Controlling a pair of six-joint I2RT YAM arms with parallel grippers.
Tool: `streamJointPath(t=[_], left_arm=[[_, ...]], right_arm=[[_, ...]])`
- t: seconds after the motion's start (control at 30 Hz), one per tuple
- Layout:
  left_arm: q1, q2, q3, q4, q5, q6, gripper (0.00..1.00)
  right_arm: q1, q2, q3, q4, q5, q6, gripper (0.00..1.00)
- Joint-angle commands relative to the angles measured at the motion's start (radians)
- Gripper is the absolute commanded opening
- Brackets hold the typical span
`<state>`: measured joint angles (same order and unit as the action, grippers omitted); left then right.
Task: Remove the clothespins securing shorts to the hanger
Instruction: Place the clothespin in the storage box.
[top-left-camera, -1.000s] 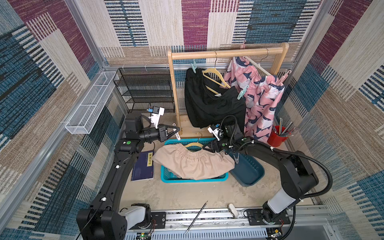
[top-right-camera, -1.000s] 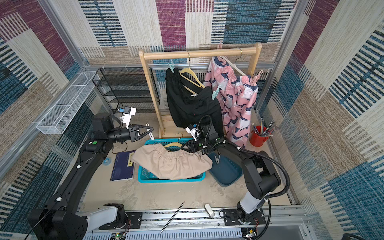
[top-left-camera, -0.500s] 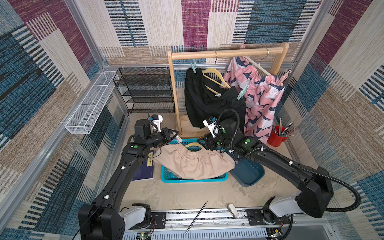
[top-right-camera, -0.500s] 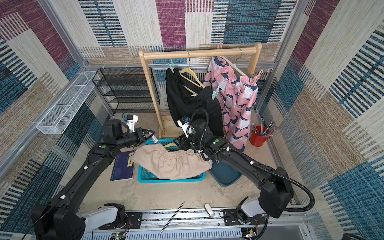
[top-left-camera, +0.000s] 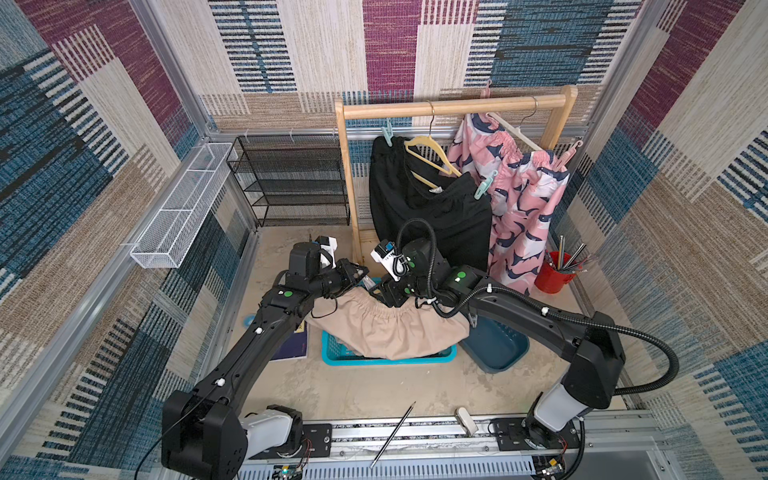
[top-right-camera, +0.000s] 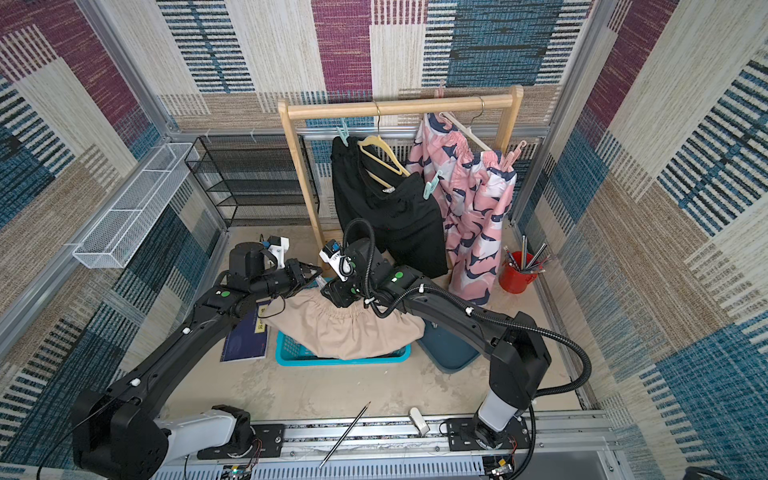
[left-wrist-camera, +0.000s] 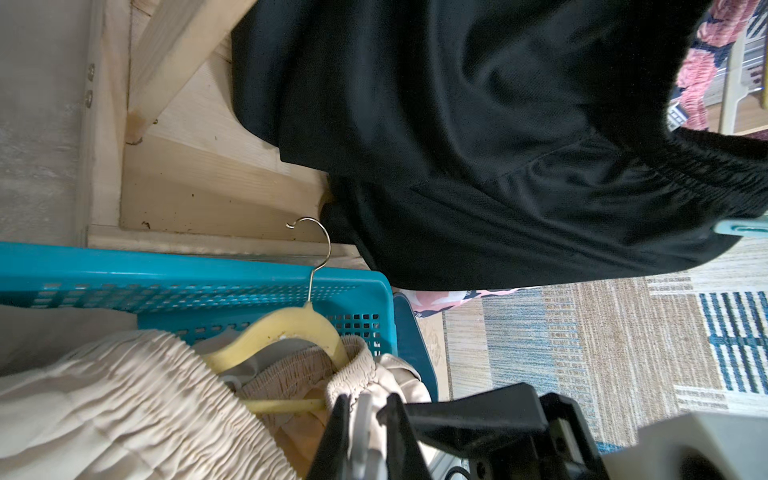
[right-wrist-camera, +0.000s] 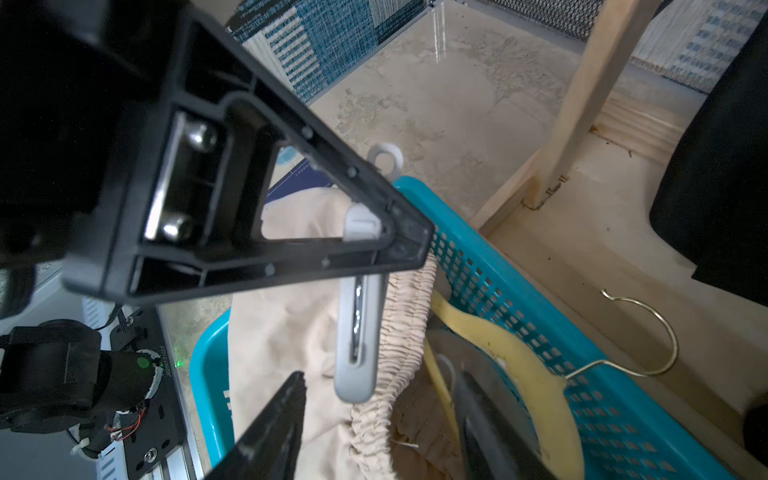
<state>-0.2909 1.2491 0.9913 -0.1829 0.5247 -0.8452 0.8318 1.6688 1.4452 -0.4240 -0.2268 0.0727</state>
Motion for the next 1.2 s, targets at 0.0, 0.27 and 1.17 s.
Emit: streamJointPath(t=[0.0, 0.27, 1.17], left_arm=[[-0.013, 0.01, 0.006, 0.042, -0.006, -0.014, 0.0], [-0.031, 0.027, 0.01, 0.046, -0.004, -0.012, 0.0], [0.115, 0.002, -0.051, 0.255, 0.169, -0.077, 0.89]], right_arm=[[0.004, 0.027, 0.028, 0.006, -0.007, -0.013, 0.58], [0.004, 0.077, 0.076, 0.021, -0.028, -0.021, 0.48], [-0.103, -0.251, -0.242, -0.066, 0.187, 0.15, 0.0]])
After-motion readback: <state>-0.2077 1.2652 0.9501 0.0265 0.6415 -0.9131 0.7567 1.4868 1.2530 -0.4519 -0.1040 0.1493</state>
